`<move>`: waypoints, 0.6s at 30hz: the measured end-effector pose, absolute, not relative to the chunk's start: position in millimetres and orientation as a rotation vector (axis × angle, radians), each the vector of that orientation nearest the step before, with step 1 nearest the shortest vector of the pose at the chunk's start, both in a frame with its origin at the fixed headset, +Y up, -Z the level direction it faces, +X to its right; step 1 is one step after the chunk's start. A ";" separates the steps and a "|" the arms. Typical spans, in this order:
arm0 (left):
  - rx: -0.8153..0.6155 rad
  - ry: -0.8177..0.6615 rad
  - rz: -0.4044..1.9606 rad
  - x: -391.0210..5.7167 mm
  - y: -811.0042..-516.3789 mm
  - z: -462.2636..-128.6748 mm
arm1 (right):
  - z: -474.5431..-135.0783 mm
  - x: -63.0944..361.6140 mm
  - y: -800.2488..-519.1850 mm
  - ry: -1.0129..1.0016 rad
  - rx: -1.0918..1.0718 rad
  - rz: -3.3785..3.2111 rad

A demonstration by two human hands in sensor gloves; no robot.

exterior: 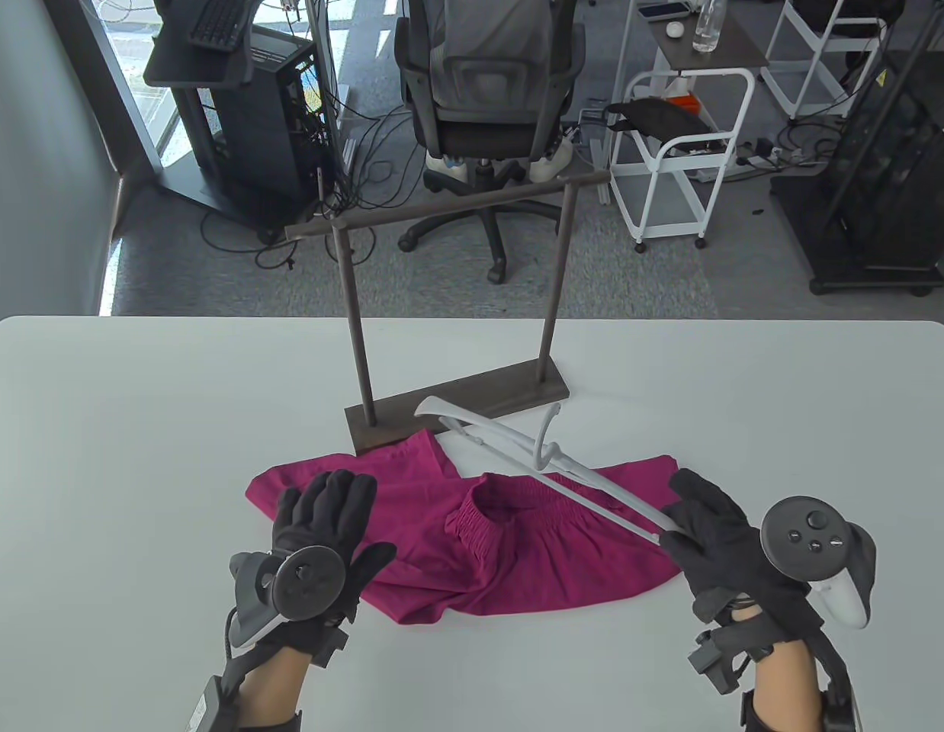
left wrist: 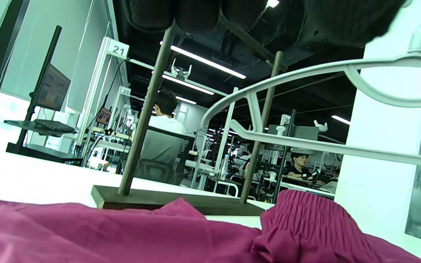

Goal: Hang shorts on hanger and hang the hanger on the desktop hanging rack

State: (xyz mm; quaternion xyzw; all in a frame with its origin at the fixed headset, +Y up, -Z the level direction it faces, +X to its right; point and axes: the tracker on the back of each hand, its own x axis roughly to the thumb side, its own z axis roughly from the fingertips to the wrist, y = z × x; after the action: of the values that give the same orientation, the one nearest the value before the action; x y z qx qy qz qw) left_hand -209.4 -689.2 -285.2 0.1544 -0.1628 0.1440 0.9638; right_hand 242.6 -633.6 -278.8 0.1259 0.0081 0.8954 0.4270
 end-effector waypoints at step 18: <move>0.225 -0.434 0.427 -201.1 -686.2 -281.7 | -294.9 151.9 -687.0 0.377 0.623 2.195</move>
State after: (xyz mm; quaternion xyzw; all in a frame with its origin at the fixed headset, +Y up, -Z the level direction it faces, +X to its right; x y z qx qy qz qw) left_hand -201.1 -686.2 -281.7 0.1105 -0.2130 0.2096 0.9479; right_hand 151.9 -687.0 -294.9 0.2465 0.1491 0.8688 0.4029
